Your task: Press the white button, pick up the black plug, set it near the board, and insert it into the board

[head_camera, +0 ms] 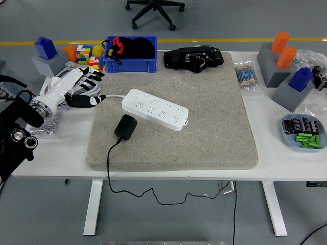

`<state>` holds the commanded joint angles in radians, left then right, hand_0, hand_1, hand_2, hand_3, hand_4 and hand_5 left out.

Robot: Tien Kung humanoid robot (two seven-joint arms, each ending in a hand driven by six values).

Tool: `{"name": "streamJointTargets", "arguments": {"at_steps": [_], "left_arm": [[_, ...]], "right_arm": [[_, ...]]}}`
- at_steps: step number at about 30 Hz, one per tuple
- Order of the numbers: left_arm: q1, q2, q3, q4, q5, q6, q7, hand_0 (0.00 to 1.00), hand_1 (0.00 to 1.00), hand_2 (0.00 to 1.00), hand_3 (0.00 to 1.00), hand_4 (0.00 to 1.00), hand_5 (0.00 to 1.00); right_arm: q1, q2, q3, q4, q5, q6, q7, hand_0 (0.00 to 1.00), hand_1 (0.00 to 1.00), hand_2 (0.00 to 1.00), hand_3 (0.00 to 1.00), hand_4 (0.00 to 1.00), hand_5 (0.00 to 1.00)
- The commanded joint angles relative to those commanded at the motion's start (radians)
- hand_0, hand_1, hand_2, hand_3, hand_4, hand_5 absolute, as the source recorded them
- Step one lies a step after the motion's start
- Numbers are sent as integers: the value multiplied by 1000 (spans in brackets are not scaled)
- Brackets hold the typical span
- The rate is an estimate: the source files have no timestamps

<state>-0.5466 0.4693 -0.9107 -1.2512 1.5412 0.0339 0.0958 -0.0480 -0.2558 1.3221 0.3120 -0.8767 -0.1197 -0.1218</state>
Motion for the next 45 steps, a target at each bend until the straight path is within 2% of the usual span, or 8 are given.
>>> {"name": "streamJointTargets", "arguments": {"at_steps": [1,7,8,9,11,19,28,45], "left_arm": [[-13,1,15,6,-4,0,1,114,148,250,795,46,2],[-130,-9,164,76,-24,0,11,114,148,250,795,46,2],[-151,-14,190,92,-28,-1,13,24,15,115,796,2,2],[-171,-20,215,107,-31,-4,16,24,15,115,796,2,2],[-214,-39,271,147,-33,-8,24,24,15,115,796,2,2],[-313,-110,402,286,-17,-25,66,32,12,114,794,2,2],[-374,-177,507,422,-21,-29,79,33,12,112,783,2,2],[-421,-254,607,501,5,-13,87,32,10,115,779,2,2]], "right_arm": [[0,0,0,0,0,0,0,593,507,521,531,683,368],[-1,0,-6,-1,4,1,-1,593,507,521,531,683,368],[0,-1,-7,-1,4,1,-1,593,507,522,531,682,368],[1,-1,-8,0,4,1,-1,593,507,522,531,682,368],[3,-1,-8,0,5,1,-1,593,507,522,531,682,368],[3,-5,-15,-3,11,1,-1,593,508,522,531,682,368],[7,-9,-33,-1,16,1,-1,593,508,522,532,682,368],[8,-12,-53,-2,23,1,-2,592,509,522,531,682,367]]}}
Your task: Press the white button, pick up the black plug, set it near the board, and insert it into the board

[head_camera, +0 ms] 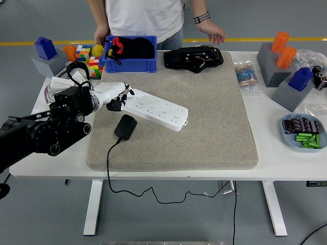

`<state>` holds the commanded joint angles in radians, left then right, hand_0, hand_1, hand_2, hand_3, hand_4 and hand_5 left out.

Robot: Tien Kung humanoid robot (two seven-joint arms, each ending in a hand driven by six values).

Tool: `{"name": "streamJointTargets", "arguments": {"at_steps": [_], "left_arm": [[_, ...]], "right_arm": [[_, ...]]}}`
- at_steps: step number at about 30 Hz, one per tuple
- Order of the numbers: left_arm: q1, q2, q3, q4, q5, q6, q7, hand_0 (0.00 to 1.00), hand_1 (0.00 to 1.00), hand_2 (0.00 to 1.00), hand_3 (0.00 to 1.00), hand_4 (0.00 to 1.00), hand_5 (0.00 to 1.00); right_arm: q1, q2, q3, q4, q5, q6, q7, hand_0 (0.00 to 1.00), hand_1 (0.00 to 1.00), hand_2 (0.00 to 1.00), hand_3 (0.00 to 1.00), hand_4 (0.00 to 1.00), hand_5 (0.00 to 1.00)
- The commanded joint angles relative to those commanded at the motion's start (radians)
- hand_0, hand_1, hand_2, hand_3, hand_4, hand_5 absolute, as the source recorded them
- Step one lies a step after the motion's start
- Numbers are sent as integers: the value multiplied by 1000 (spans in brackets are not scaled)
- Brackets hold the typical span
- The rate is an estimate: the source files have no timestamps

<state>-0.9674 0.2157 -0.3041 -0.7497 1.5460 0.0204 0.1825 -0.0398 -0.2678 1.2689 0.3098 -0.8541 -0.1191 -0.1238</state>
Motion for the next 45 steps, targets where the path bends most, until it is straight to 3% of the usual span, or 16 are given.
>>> {"name": "streamJointTargets", "arguments": {"at_steps": [12,30,45], "left_arm": [[-34,-59,52,92,48,1,27,25,11,117,777,2,2],[-37,-66,91,100,36,0,22,21,12,118,769,2,2],[-40,-78,124,105,105,-3,23,19,13,119,766,2,2]], "right_arm": [[0,-2,-12,0,4,0,0,591,510,522,532,682,366],[1,-1,-15,0,6,0,0,591,509,522,533,681,366],[-2,1,-18,-1,8,0,0,591,510,522,532,681,365]]}}
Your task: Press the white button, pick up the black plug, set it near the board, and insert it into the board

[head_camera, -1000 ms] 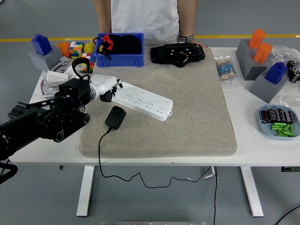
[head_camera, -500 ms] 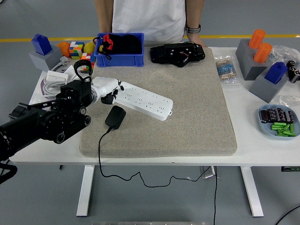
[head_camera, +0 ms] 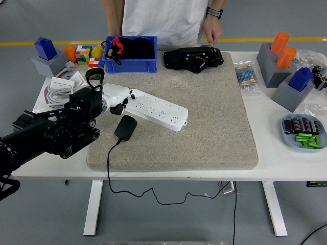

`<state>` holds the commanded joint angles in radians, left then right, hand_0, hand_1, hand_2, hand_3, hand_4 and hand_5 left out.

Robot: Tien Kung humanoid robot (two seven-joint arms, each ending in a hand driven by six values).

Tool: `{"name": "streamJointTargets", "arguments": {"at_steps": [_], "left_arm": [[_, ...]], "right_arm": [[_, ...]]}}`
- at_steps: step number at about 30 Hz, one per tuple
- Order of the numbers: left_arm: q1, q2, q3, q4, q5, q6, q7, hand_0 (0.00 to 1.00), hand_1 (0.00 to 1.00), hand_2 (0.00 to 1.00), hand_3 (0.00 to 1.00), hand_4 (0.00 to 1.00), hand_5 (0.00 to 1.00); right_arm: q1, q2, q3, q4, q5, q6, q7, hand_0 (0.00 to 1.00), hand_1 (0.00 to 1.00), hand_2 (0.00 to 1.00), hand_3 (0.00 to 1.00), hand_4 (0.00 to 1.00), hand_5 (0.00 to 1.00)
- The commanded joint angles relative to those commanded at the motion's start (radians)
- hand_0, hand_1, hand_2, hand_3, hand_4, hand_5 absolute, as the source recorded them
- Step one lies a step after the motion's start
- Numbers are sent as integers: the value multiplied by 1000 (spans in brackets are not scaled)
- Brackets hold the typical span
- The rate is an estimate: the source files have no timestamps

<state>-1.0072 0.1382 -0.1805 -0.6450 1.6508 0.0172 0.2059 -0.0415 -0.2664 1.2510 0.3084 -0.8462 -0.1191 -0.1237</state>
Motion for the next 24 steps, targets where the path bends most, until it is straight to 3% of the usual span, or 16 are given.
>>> {"name": "streamJointTargets", "arguments": {"at_steps": [8,14,19,20,24], "left_arm": [[15,18,-96,-39,37,8,-3,9,13,119,758,2,2],[54,66,-233,-137,112,38,-33,44,38,137,743,2,2],[153,129,-360,-253,127,50,-39,44,38,137,743,2,2],[178,144,-383,-279,121,59,-38,216,361,479,771,721,19],[280,189,-466,-395,124,83,-24,216,361,479,771,721,19]], "right_arm": [[-1,2,6,0,-1,-1,1,591,511,522,532,681,365],[-2,3,8,1,-5,0,0,591,511,522,532,681,365],[-5,6,12,1,-8,0,0,591,511,522,532,681,365],[-7,7,14,1,-8,0,0,591,511,522,532,681,365],[-11,8,15,-1,-9,1,0,591,511,522,532,681,365]]}}
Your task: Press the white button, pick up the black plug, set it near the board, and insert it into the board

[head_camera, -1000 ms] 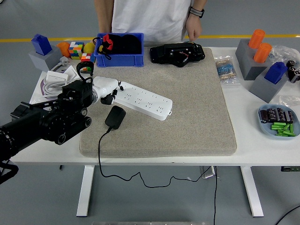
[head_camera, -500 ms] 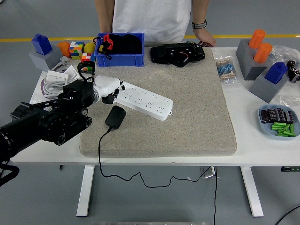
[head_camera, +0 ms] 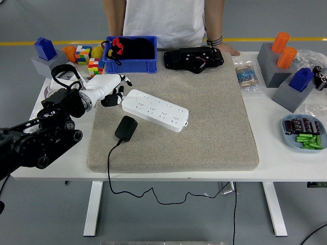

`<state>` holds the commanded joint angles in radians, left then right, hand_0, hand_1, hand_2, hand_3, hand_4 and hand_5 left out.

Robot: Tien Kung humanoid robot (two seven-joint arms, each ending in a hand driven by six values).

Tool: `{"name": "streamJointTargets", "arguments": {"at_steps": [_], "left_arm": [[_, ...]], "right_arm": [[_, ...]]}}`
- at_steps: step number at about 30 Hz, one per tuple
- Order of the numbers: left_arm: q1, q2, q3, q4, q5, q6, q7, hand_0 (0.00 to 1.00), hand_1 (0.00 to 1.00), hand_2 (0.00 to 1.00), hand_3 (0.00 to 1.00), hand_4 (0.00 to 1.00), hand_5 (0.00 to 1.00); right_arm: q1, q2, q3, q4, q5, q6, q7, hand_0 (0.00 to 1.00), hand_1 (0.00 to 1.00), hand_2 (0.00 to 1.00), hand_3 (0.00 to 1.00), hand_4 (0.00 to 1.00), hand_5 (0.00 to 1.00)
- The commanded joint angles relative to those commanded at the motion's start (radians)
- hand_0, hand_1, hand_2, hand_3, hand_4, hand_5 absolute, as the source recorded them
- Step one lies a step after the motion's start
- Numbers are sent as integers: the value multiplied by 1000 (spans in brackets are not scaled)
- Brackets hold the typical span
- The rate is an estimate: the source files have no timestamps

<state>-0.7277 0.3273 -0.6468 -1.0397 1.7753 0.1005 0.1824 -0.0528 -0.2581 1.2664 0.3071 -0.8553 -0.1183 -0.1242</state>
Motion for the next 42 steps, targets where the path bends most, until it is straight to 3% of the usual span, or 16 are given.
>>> {"name": "streamJointTargets", "arguments": {"at_steps": [1,2,7,8,15,19,20,25,26,31,32,42], "left_arm": [[35,12,-30,-37,5,4,9,216,361,479,771,721,19],[63,19,-52,-66,7,7,14,631,781,794,851,953,489],[185,48,-118,-188,44,19,44,631,781,794,851,953,489],[203,51,-123,-205,53,21,49,774,881,898,897,998,601],[292,43,-136,-279,127,18,109,784,889,903,901,998,621],[305,27,-116,-284,169,38,142,784,889,903,901,998,621],[306,23,-111,-281,173,42,150,757,837,820,876,998,607],[302,10,-81,-261,197,82,172,757,837,820,876,998,607],[300,7,-77,-256,210,92,176,659,755,716,824,998,569],[281,-6,-55,-209,292,148,191,659,755,716,824,998,569],[276,-7,-48,-201,295,151,195,391,566,555,766,976,432],[259,1,3,-198,264,121,217,377,572,564,759,985,459]], "right_arm": [[0,0,1,0,0,-1,1,591,511,522,532,681,365],[0,1,3,1,-1,-1,1,591,511,522,532,681,365],[3,2,10,5,-4,-1,2,591,511,522,532,681,365],[3,2,11,5,-5,0,2,591,511,522,532,681,365],[3,1,10,5,-6,-1,2,591,511,522,532,681,365],[3,2,8,5,-6,-1,2,591,511,522,532,681,365],[3,2,8,6,-5,-1,3,591,511,522,532,681,365],[4,2,6,7,-5,-1,3,591,511,522,532,681,365],[3,2,5,7,-5,-1,3,591,510,522,532,681,365],[3,2,2,5,-3,-1,3,591,510,522,532,681,365],[3,2,2,4,-3,-1,2,591,511,523,533,680,365],[6,-1,-1,5,-2,-1,2,592,511,522,532,680,365]]}}
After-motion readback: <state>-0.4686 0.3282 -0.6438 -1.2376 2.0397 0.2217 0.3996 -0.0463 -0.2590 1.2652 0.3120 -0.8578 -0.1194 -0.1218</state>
